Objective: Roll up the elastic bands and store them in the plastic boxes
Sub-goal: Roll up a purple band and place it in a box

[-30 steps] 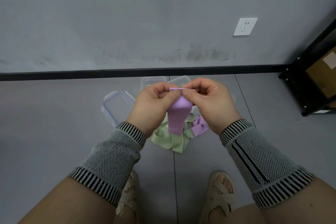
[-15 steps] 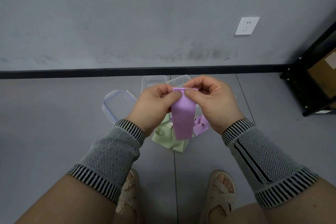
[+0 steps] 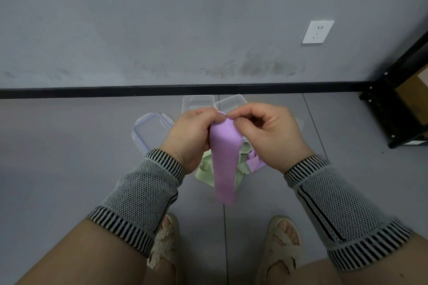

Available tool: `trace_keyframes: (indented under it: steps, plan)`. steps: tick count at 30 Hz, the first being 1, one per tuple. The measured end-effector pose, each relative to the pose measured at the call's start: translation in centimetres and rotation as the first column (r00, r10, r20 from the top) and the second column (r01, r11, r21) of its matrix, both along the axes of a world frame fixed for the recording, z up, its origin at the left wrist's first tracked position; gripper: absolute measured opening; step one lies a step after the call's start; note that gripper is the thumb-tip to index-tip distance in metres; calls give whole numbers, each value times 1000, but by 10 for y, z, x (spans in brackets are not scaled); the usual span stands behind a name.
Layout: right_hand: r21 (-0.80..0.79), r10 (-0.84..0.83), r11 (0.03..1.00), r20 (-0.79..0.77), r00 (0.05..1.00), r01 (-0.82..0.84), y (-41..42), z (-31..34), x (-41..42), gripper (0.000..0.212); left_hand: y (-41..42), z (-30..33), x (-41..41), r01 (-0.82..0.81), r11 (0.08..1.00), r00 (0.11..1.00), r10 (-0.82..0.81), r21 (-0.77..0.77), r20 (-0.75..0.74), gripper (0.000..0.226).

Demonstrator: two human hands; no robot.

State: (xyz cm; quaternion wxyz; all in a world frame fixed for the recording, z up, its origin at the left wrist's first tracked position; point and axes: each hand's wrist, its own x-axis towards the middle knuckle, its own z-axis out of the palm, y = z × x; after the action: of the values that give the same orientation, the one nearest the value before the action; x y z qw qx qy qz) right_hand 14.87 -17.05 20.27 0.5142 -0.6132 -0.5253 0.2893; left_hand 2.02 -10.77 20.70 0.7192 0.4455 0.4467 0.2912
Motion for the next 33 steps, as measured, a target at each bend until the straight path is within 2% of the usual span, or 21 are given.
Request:
trace_keyframes:
  steps: [4,5,8,12,15,18,20,26,33]
  plan:
    - [28,6,1000,87,996,-8,0,-1,0,30,-1,0,-2,20,1000,999,-20,1,34,59]
    - [31,9,999,95,995,-12,1,0,-1,28,-1,0,-3,38,999,999,-38,21,36,59]
    - [31,3,1000,75,997,-5,1,-1,1,30,-1,-2,-5,63,996,998,-65,66,27,38]
    - [37,-7,999,-54,998,9,1,1,4,32,1,-5,-6,118,989,992,-121,90,33,16]
    - [-22,-44,999,-194,980,40,2,-1,5,29,1,-6,-3,106,984,994,-110,144,22,19]
    - [-98,-70,995,-476,876,26,5,-2,9,17,0,-5,-1,60,977,998,-64,204,14,21]
    - [-131,-85,991,-546,833,16,6,-1,11,16,0,-6,-1,36,970,999,-39,239,5,23]
    - [-161,-73,987,-332,940,19,2,-1,7,10,-1,-9,1,49,957,999,-47,285,-16,22]
    - [-183,-102,982,-299,949,48,3,-1,9,10,0,-7,1,13,980,1000,-14,200,7,10]
